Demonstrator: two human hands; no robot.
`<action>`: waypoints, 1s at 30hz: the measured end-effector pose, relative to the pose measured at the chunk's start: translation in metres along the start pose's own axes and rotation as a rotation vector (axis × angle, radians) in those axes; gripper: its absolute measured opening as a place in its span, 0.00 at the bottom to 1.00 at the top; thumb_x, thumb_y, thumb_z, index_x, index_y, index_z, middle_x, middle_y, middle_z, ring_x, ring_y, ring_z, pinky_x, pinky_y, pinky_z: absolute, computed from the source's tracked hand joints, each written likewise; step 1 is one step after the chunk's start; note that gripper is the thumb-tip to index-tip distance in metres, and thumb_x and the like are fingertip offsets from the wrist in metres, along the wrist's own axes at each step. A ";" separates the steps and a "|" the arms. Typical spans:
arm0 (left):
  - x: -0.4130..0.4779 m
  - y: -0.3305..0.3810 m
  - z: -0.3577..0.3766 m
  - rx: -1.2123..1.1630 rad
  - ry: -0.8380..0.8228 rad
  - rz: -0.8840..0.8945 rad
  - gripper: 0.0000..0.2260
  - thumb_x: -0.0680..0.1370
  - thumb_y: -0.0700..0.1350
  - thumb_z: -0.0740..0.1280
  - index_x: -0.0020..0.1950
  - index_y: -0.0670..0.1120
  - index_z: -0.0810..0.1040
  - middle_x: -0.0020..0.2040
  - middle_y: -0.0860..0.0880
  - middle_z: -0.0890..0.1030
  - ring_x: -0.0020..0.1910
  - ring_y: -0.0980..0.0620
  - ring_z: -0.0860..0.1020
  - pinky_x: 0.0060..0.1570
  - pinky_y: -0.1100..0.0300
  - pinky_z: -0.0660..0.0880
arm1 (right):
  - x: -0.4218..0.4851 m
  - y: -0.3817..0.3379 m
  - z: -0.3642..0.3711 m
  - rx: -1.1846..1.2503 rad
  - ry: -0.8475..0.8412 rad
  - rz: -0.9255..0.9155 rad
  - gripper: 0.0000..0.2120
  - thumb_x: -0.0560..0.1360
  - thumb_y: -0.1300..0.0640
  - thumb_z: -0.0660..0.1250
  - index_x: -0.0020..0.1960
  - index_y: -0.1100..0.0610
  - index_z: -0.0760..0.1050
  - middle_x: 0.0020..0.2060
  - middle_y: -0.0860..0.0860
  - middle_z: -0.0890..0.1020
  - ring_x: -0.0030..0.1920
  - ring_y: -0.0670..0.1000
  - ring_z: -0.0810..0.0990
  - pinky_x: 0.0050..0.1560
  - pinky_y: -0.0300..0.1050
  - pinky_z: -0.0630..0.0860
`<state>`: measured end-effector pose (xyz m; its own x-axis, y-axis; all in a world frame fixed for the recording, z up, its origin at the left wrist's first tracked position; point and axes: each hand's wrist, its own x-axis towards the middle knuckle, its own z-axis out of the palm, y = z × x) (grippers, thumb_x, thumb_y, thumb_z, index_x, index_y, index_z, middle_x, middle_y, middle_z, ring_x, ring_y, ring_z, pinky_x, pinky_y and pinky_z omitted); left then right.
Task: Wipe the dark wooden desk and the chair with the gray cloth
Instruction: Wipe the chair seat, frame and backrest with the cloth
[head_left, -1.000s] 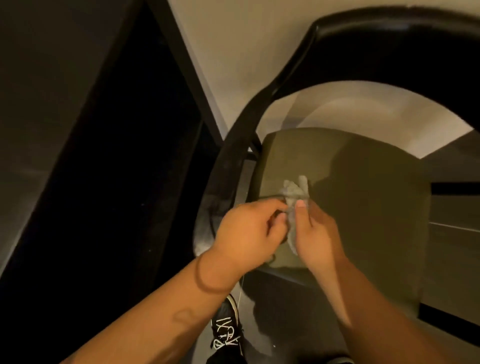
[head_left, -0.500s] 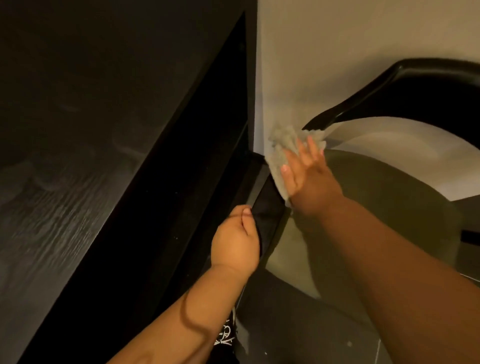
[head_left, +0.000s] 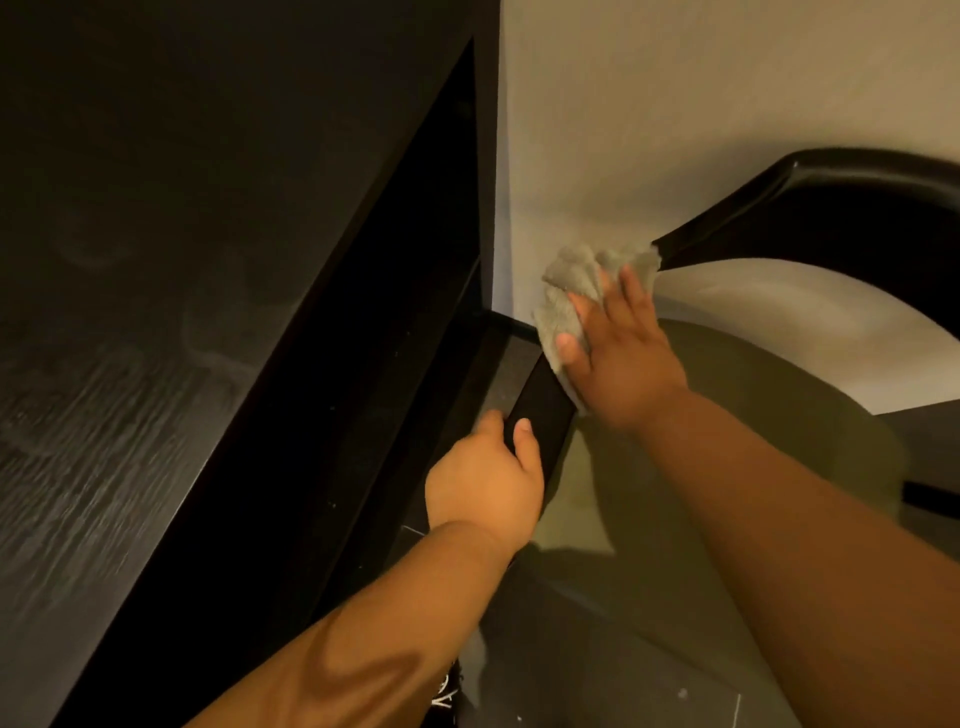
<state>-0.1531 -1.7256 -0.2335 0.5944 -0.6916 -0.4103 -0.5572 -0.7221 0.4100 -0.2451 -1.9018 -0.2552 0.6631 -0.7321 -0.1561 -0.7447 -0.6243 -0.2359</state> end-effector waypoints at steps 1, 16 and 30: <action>0.000 0.001 0.001 0.030 -0.005 -0.003 0.20 0.87 0.60 0.51 0.68 0.52 0.73 0.40 0.55 0.75 0.41 0.49 0.78 0.40 0.54 0.74 | -0.007 -0.005 0.003 0.008 0.006 0.012 0.35 0.84 0.38 0.42 0.84 0.56 0.55 0.85 0.60 0.50 0.84 0.61 0.37 0.83 0.62 0.44; 0.018 0.012 -0.004 0.151 0.000 0.089 0.29 0.81 0.62 0.38 0.67 0.52 0.71 0.49 0.51 0.82 0.46 0.47 0.82 0.41 0.53 0.78 | 0.023 -0.002 -0.014 -0.051 -0.066 0.218 0.37 0.82 0.36 0.36 0.86 0.54 0.43 0.84 0.60 0.39 0.82 0.61 0.31 0.83 0.60 0.38; 0.063 0.051 0.002 0.159 0.105 0.206 0.30 0.81 0.63 0.42 0.75 0.52 0.69 0.55 0.49 0.84 0.49 0.44 0.82 0.43 0.49 0.79 | 0.061 0.041 -0.043 -0.249 -0.041 0.076 0.36 0.83 0.40 0.36 0.85 0.57 0.54 0.82 0.63 0.59 0.84 0.61 0.46 0.83 0.59 0.38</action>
<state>-0.1453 -1.8065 -0.2402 0.5114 -0.8246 -0.2417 -0.7516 -0.5656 0.3394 -0.2385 -1.9833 -0.2331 0.6030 -0.7710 -0.2047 -0.7849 -0.6193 0.0205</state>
